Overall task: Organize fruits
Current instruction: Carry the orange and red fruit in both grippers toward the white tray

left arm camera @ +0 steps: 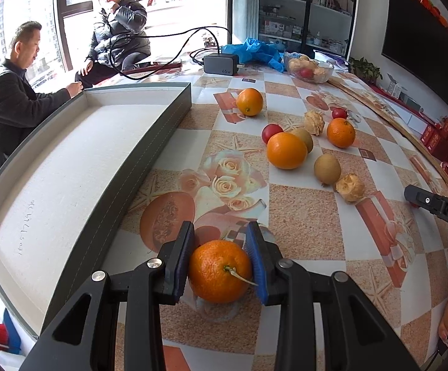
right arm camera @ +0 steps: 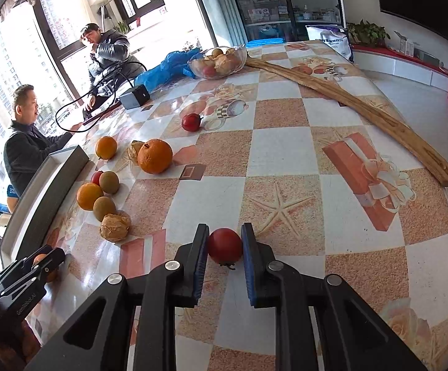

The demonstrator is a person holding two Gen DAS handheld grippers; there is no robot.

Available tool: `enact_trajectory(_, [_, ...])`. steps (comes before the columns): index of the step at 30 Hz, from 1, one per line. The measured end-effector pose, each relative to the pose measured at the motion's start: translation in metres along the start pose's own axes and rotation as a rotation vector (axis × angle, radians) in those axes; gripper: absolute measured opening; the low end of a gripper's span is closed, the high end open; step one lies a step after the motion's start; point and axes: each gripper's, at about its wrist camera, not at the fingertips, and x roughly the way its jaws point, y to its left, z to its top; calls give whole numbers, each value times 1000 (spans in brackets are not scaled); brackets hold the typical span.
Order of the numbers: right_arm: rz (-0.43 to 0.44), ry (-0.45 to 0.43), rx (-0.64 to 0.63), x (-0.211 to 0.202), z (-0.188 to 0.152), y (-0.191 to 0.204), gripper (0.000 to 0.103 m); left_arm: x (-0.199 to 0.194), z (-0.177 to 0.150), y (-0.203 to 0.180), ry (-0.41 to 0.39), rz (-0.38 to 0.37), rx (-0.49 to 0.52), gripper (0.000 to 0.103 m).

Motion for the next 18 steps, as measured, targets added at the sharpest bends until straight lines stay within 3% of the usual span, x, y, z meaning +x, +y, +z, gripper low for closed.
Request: enact_trajectory(18, [-8, 0, -7, 0, 0, 1, 21, 0, 0, 0, -2, 2, 9, 38])
